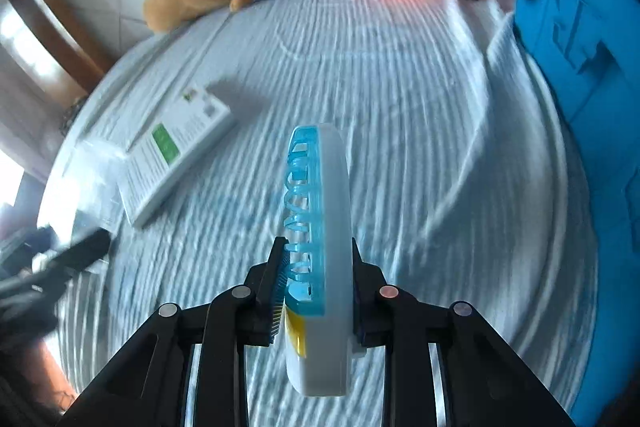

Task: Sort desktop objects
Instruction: 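Carry the floss case and mosquito lamp into the blue crate and release both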

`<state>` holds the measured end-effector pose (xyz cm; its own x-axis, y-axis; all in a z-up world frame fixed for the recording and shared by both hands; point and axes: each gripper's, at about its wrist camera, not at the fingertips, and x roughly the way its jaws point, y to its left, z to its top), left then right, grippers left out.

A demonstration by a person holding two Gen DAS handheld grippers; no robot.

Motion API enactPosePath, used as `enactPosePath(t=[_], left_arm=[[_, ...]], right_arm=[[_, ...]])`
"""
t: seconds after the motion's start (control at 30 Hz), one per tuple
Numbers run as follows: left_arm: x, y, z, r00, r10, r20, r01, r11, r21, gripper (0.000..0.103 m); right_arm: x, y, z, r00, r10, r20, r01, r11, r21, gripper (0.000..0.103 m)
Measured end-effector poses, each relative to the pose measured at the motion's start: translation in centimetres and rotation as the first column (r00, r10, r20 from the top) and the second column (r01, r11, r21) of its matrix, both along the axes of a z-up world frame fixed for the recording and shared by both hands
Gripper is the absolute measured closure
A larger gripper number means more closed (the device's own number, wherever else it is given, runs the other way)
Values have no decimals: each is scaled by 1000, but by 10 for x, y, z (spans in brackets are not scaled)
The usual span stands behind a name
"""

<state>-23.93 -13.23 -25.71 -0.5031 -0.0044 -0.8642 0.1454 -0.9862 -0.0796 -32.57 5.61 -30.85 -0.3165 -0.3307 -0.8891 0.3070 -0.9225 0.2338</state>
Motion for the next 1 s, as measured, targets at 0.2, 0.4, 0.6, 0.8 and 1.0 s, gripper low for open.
enactPosePath(t=[0.2, 0.4, 0.6, 0.8, 1.0], left_arm=[[16, -17, 0, 1000, 9, -4, -9, 1000, 18, 44], [21, -16, 8, 1000, 7, -3, -7, 1000, 9, 44], [25, -13, 37, 999, -3, -48, 2, 1000, -8, 44], [34, -10, 75, 992, -32, -120, 30, 999, -11, 44], [42, 2, 123, 969, -108, -223, 111, 994, -1, 44]], right_arm=[[11, -3, -12, 1000, 0, 10, 0, 1000, 9, 77], [23, -14, 5, 999, 29, -26, -29, 1000, -9, 77], [38, -23, 53, 993, 43, -114, -47, 998, -38, 77], [59, -21, 113, 974, 23, -224, -35, 998, -50, 77], [84, -17, 172, 944, -14, -329, 0, 999, -44, 77]])
